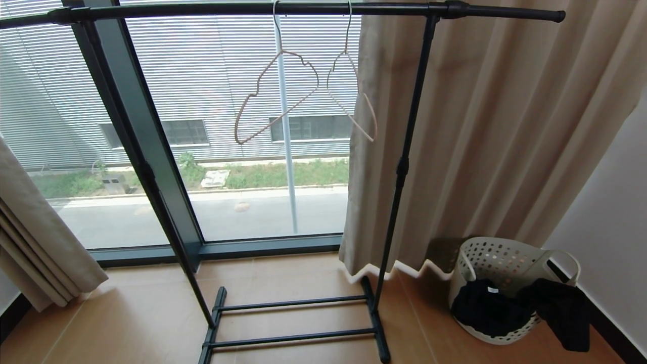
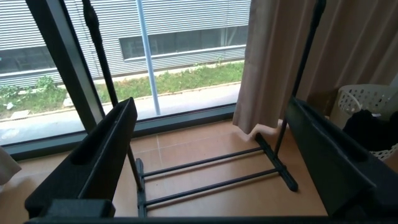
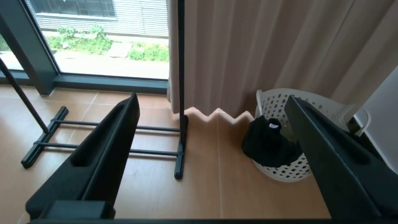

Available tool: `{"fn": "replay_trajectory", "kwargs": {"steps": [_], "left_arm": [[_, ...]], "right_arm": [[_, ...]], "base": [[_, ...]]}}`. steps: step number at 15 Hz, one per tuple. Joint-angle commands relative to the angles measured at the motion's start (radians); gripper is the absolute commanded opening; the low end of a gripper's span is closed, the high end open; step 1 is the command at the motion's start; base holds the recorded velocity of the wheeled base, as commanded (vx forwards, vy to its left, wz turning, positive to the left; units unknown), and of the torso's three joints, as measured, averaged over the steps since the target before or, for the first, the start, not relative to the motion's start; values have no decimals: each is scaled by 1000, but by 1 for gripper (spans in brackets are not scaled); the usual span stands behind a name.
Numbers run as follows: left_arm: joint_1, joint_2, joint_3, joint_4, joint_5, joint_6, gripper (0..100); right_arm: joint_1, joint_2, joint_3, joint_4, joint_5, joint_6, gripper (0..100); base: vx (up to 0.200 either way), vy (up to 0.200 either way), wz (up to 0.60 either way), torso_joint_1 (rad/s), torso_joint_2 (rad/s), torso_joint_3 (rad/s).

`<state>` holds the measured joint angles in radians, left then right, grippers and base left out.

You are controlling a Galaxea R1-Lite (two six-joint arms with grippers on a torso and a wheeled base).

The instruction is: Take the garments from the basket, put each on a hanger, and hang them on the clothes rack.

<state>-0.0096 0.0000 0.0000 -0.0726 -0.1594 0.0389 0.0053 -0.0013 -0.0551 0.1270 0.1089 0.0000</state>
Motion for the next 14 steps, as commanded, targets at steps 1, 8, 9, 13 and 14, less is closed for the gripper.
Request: {"fn": "replay_trajectory", "kwargs": {"steps": [1,8,9,13,14], "left_arm": [[0,0,0,0,0,-1,100],[0,0,0,0,0,-1,100],[0,0,0,0,0,-1,100],[0,0,0,0,0,1,100],[0,0,0,0,0,-1,100]], "right_arm": [[1,1,0,0,0,0,100],[1,1,0,0,0,0,100],[1,1,0,0,0,0,100],[-1,1,0,0,0,0,100],[1,1,0,-1,0,0,100]], "base": [[0,-200,0,12,-2,7],[0,-200,-171,1,3,1],[0,-200,-600,2,7,2],[0,-200,-150,4,4,4],[0,-200,-600,2,7,12]]}}
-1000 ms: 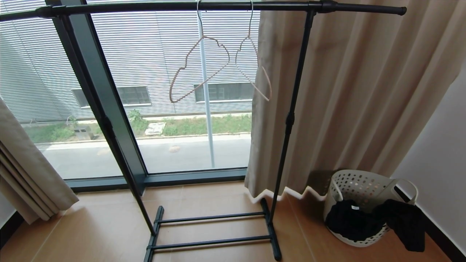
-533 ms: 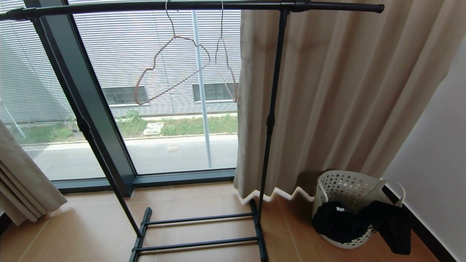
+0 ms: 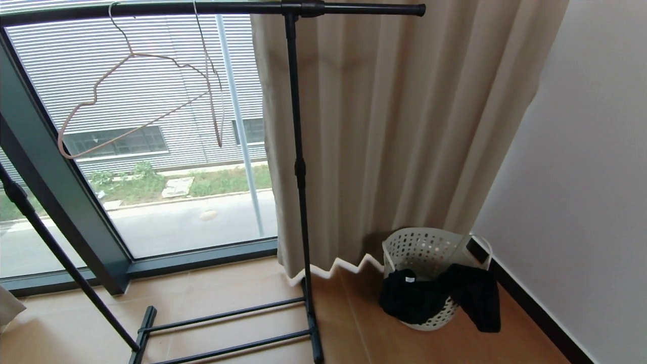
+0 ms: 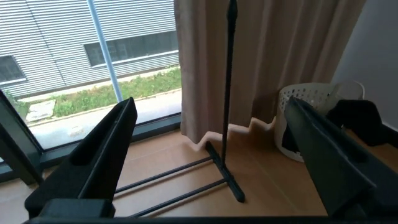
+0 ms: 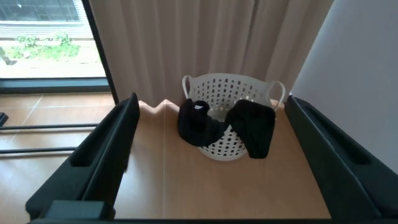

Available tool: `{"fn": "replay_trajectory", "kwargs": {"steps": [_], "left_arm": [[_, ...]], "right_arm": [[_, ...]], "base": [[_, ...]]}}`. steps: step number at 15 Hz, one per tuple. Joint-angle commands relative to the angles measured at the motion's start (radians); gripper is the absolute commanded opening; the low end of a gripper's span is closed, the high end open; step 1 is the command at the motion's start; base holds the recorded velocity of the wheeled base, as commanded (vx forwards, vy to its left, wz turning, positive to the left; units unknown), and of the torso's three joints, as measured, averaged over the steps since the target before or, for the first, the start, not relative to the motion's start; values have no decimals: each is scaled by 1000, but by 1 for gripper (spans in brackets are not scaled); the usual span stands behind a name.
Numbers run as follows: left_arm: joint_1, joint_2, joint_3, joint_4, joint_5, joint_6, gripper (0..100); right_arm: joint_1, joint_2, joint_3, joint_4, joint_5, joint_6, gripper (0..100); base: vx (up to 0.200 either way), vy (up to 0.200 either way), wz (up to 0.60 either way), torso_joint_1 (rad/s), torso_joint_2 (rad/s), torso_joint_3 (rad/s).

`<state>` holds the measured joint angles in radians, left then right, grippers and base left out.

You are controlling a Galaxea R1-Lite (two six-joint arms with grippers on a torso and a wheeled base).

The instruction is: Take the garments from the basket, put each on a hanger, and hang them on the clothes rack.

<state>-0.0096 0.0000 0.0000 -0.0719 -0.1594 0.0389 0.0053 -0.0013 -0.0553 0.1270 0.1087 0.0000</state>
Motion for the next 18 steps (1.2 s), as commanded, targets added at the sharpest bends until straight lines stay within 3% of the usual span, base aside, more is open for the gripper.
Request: {"fn": "replay_trajectory", "kwargs": {"steps": [1,4,6,9,18], "left_arm": [[0,0,0,0,0,-1,100],[0,0,0,0,0,-1,100],[0,0,0,0,0,-1,100],[0,0,0,0,0,-1,100],[0,0,0,-2,4,-4,100]], "right_arm": [[1,1,0,0,0,0,100],[1,1,0,0,0,0,100],[1,1,0,0,0,0,100],[1,1,0,0,0,0,100],[1,1,0,0,0,0,100]], "base": [[0,-200,-600,22,2,-2],[0,-67,0,1,2,-1],[200,0,0,0,2,5],[200,0,-600,-1,2,4],[178,0,0,2,4,3]]}}
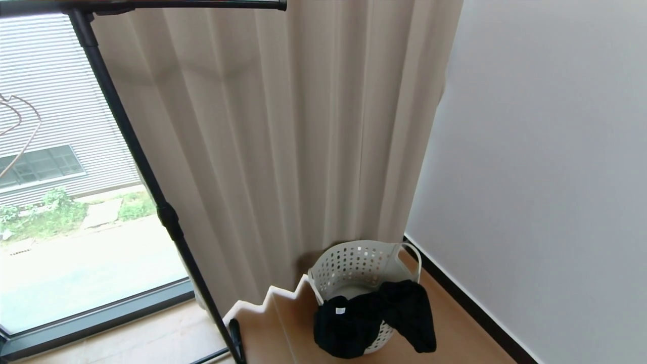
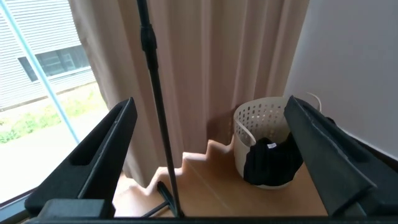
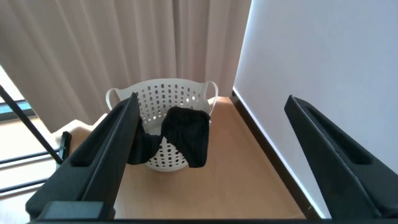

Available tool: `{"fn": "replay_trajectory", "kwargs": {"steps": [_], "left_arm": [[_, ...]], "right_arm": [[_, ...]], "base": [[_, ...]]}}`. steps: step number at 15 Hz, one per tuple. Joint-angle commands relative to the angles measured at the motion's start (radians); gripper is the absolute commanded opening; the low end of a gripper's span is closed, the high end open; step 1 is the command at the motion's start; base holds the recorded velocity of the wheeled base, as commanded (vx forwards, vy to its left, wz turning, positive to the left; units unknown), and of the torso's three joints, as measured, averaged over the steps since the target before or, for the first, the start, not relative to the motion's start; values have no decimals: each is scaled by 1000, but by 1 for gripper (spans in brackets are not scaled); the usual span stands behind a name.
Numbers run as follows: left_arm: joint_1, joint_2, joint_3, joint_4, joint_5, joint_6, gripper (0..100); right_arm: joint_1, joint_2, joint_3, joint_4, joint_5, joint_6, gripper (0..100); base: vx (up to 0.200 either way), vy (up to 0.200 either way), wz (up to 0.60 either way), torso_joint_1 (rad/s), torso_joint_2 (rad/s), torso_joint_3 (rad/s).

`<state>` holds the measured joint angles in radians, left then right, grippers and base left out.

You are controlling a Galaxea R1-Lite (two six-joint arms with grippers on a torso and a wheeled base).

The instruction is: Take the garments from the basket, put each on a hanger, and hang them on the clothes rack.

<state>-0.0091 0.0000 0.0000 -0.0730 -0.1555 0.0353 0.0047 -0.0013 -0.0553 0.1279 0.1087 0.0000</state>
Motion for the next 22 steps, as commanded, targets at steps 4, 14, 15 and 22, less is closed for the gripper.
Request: {"fn": "replay_trajectory", "kwargs": {"steps": [4,14,15,22], "left_arm": [[0,0,0,1,-1,1,100],[0,0,0,1,-4,3,100],[0,0,0,1,-4,3,100],[0,0,0,1,-4,3,100]], "right_arm": [[1,1,0,-1,0,0,100],[1,1,0,-1,0,0,100],[1,1,0,-1,0,0,100],[1,1,0,-1,0,0,100]], "base": [[0,0,0,0,0,0],[0,0,0,-83,356,270],[0,0,0,-36,222,129],[0,0,0,-3,42,-136]]}}
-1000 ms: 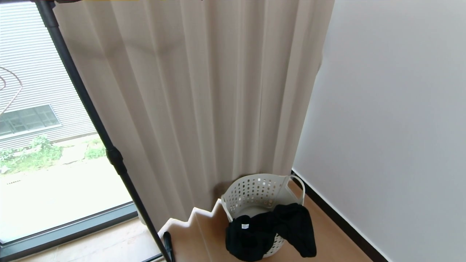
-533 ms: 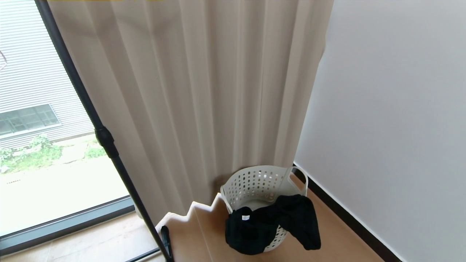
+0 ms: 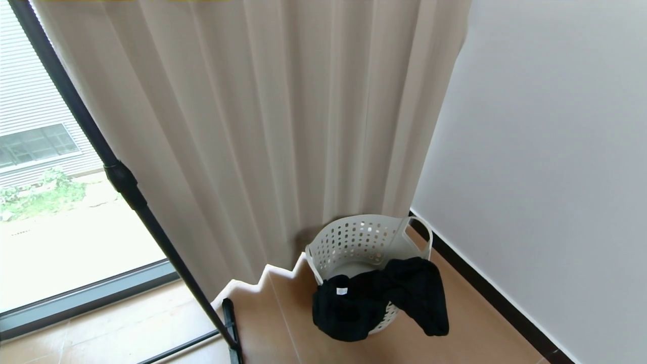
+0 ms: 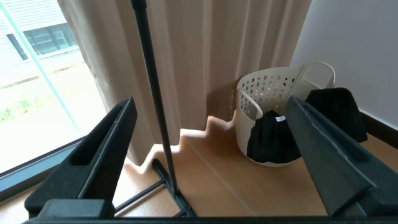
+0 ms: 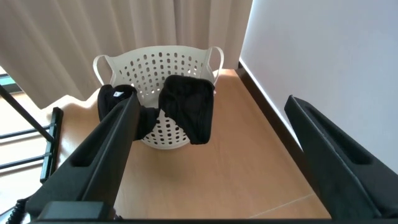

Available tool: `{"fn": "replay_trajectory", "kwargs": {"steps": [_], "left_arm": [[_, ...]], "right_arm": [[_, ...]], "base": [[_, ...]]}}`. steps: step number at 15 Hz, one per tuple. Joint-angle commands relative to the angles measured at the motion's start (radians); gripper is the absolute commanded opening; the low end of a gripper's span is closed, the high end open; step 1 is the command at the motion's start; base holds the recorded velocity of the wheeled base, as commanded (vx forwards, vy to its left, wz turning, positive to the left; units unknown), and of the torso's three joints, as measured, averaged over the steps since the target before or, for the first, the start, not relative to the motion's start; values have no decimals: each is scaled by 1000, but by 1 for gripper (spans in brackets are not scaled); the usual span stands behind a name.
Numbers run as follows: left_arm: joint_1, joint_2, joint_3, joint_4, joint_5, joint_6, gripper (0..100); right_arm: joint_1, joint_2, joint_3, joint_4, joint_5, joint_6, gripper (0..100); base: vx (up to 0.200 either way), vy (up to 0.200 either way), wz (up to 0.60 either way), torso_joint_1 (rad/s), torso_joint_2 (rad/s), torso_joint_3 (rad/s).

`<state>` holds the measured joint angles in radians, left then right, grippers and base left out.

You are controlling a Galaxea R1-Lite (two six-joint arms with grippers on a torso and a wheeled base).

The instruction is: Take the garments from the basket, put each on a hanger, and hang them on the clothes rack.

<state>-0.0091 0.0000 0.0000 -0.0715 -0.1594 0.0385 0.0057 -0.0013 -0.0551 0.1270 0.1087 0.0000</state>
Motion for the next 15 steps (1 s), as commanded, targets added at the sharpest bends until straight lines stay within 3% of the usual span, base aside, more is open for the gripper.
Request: {"fn": "replay_trajectory", "kwargs": {"steps": [1,15], "left_arm": [[0,0,0,-1,0,0,100],[0,2,0,-1,3,0,100]], "right_arm": [[0,1,0,0,0,0,100],[0,1,0,0,0,6,100]], "base": [[0,0,0,-2,7,-198],[0,0,0,3,3,-200]]}}
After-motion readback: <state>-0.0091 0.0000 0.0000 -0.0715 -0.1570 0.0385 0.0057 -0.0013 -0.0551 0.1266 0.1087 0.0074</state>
